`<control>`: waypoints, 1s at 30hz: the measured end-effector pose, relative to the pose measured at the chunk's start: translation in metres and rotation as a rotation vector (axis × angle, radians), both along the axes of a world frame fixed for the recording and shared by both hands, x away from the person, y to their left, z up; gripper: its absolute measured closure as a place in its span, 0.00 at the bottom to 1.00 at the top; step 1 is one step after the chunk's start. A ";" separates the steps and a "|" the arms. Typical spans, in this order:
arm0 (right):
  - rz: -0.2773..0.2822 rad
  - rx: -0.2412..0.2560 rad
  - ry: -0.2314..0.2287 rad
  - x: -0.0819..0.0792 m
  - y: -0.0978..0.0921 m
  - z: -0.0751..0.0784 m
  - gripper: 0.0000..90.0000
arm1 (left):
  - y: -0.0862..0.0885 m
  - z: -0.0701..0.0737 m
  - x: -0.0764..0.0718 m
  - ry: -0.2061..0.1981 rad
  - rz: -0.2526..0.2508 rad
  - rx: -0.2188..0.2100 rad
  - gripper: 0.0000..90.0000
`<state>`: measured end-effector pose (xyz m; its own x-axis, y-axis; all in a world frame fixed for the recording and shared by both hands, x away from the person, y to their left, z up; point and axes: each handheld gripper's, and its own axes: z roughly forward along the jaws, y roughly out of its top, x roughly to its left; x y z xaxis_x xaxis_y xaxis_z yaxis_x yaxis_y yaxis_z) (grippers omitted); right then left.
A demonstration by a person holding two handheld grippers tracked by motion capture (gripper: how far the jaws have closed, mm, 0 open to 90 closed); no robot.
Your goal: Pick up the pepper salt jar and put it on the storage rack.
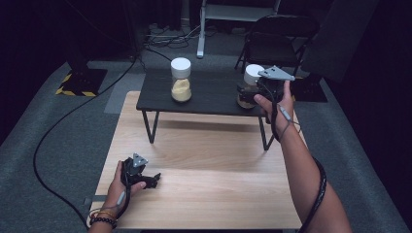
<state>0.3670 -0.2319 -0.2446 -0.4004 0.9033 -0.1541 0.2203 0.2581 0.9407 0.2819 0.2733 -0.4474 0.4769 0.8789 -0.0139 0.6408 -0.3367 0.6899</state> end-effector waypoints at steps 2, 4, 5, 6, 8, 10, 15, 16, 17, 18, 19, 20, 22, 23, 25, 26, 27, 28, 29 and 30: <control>-0.002 -0.004 -0.012 -0.004 -0.001 0.001 0.04 | 0.000 0.000 0.000 0.000 0.000 0.000 0.00; 0.001 -0.011 -0.019 -0.008 -0.004 0.002 0.04 | 0.000 0.000 0.000 0.000 0.000 0.000 0.00; 0.005 -0.017 -0.021 -0.009 -0.005 0.001 0.04 | 0.000 0.000 0.000 0.000 -0.001 0.000 0.00; 0.007 -0.018 -0.023 -0.010 -0.006 0.001 0.04 | 0.000 0.000 0.000 -0.001 -0.002 -0.001 0.00; 0.010 -0.017 -0.029 -0.013 -0.008 -0.001 0.04 | 0.000 0.000 0.000 -0.001 -0.002 -0.001 0.00; 0.015 -0.027 -0.045 -0.017 -0.009 -0.004 0.04 | 0.000 0.000 0.000 -0.001 -0.002 -0.001 0.00; 0.019 -0.040 -0.089 -0.026 -0.014 -0.014 0.04 | 0.000 0.000 0.000 -0.001 -0.002 -0.001 0.00; 0.018 -0.046 -0.097 -0.028 -0.014 -0.016 0.04 | 0.000 0.000 0.000 -0.001 -0.003 -0.001 0.00; 0.019 -0.051 -0.102 -0.029 -0.015 -0.017 0.04 | 0.000 0.000 0.000 -0.001 -0.002 -0.001 0.00; 0.021 -0.056 -0.109 -0.031 -0.016 -0.019 0.04 | 0.000 0.000 0.000 -0.001 -0.003 -0.001 0.00; 0.024 -0.060 -0.117 -0.032 -0.016 -0.021 0.04 | 0.000 0.000 0.000 -0.001 -0.003 -0.001 0.00; 0.028 -0.069 -0.127 -0.035 -0.017 -0.024 0.04 | 0.000 0.000 0.000 -0.001 -0.003 -0.001 0.00; 0.029 -0.083 -0.146 -0.039 -0.017 -0.028 0.04 | 0.000 0.000 0.000 -0.001 -0.002 -0.001 0.00; 0.030 -0.081 -0.160 -0.042 -0.018 -0.031 0.04 | 0.000 0.000 0.000 -0.001 -0.002 -0.001 0.00; 0.051 -0.083 -0.196 -0.047 -0.022 -0.039 0.04 | 0.000 0.000 0.000 -0.001 -0.003 -0.001 0.00; 0.051 -0.092 -0.204 -0.049 -0.022 -0.041 0.04 | 0.000 0.000 0.000 -0.001 -0.003 -0.001 0.00; 0.047 -0.101 -0.212 -0.052 -0.022 -0.044 0.04 | 0.000 0.000 0.000 -0.001 -0.003 -0.001 0.00; 0.049 -0.102 -0.216 -0.055 -0.023 -0.046 0.04 | 0.000 0.000 0.000 -0.001 -0.002 -0.001 0.00; 0.056 -0.100 -0.216 -0.057 -0.025 -0.049 0.04 | 0.000 0.000 0.000 -0.001 -0.002 -0.001 0.00; 0.059 -0.102 -0.222 -0.060 -0.026 -0.053 0.04 | 0.000 0.000 0.000 -0.001 -0.003 -0.001 0.00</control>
<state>0.3072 -0.2583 -0.2972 -0.3979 0.8548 -0.3332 -0.0075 0.3602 0.9329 0.2822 0.2735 -0.4476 0.4793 0.8775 -0.0142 0.6389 -0.3378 0.6911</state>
